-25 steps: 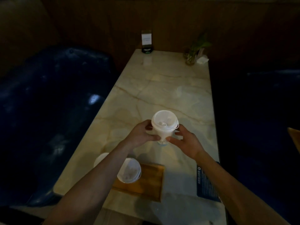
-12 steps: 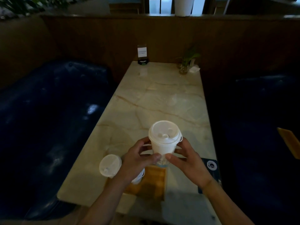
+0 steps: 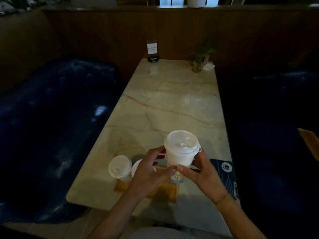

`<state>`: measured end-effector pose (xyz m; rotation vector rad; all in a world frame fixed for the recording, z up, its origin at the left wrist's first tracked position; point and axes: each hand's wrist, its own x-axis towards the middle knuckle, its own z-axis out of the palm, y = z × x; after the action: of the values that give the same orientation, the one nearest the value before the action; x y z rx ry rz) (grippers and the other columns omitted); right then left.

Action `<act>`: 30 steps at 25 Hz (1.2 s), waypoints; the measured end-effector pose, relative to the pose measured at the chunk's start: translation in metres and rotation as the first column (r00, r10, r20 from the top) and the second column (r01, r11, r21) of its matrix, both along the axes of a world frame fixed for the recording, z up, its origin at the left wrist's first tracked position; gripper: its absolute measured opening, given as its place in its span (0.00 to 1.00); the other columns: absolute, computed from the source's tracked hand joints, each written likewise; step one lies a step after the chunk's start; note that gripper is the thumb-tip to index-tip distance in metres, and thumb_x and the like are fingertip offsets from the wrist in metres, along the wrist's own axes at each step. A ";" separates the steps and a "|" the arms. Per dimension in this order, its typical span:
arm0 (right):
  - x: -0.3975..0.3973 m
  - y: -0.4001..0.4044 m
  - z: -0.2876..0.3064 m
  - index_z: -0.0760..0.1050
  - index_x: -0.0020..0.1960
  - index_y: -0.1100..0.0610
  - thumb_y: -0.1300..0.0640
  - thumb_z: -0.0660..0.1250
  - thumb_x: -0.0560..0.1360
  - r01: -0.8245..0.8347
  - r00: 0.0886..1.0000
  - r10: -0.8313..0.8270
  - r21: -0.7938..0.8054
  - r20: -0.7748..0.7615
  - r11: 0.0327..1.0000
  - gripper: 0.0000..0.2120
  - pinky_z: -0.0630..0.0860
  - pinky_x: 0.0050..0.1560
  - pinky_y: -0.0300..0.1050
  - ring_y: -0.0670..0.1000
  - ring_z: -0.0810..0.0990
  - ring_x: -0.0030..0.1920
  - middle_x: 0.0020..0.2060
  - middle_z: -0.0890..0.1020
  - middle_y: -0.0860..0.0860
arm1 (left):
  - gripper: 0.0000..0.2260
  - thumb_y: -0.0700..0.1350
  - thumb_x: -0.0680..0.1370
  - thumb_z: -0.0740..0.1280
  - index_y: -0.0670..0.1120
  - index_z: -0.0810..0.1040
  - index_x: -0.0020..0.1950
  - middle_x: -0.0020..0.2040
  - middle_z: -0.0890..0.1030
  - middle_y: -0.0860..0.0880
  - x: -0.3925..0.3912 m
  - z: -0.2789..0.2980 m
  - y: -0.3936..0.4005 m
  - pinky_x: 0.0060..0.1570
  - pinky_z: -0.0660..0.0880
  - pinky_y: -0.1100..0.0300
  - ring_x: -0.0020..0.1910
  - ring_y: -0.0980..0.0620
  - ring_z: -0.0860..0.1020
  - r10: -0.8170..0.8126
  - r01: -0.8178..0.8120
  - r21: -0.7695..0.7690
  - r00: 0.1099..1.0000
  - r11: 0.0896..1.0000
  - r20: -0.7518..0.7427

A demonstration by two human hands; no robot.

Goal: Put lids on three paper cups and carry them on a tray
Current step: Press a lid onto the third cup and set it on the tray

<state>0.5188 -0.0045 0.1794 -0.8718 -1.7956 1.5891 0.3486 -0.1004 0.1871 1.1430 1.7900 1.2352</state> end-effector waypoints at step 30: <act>-0.014 0.011 0.016 0.71 0.62 0.44 0.28 0.72 0.59 0.282 0.959 -0.280 0.116 -0.030 0.952 0.37 0.83 0.38 0.41 0.40 0.84 0.45 0.49 0.83 0.36 | 0.06 0.42 0.76 0.70 0.41 0.83 0.51 0.51 0.79 0.46 0.023 0.051 0.041 0.54 0.76 0.59 0.52 0.50 0.77 0.236 0.124 0.493 0.761 0.861 -0.604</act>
<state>0.5052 0.0070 0.1958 -1.0069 -1.6533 1.2911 0.3713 -0.0590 0.2385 2.0438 2.0425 1.5252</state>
